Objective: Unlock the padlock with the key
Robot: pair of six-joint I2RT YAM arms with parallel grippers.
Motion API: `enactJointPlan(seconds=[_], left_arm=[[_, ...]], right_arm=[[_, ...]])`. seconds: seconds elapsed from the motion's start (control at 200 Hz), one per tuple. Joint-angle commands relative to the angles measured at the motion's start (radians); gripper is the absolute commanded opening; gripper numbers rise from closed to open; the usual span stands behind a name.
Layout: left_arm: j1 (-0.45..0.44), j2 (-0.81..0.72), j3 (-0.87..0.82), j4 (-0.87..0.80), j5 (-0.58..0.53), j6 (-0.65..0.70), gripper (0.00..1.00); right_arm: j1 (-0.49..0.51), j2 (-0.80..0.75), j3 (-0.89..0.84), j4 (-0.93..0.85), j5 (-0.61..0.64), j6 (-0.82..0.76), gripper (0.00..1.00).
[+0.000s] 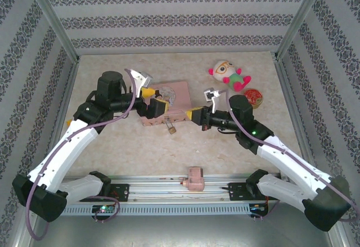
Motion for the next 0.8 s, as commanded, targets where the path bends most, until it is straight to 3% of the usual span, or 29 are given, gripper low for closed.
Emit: enactJointPlan(seconds=[0.0, 0.185, 0.34, 0.55, 0.795], left_arm=[[-0.065, -0.017, -0.106, 0.131, -0.267, -0.165, 0.99], [-0.228, -0.003, -0.284, 0.2, -0.584, -0.381, 0.99], [-0.339, 0.064, -0.363, 0.215, -0.766, -0.511, 0.99], [-0.39, 0.223, -0.372, 0.23, -0.814, -0.639, 0.98], [-0.444, 0.413, -0.299, 0.267, -0.856, -0.65, 0.93]], right_arm=[[0.034, -0.049, -0.005, -0.161, 0.205, 0.036, 0.0], [0.114, -0.03, 0.013, -0.34, 0.399, 0.05, 0.0], [0.131, 0.003, -0.024, -0.359, 0.454, 0.077, 0.0], [0.125, 0.056, -0.06, -0.328, 0.483, 0.089, 0.0], [0.084, 0.088, -0.096, -0.263, 0.477, 0.1, 0.0]])
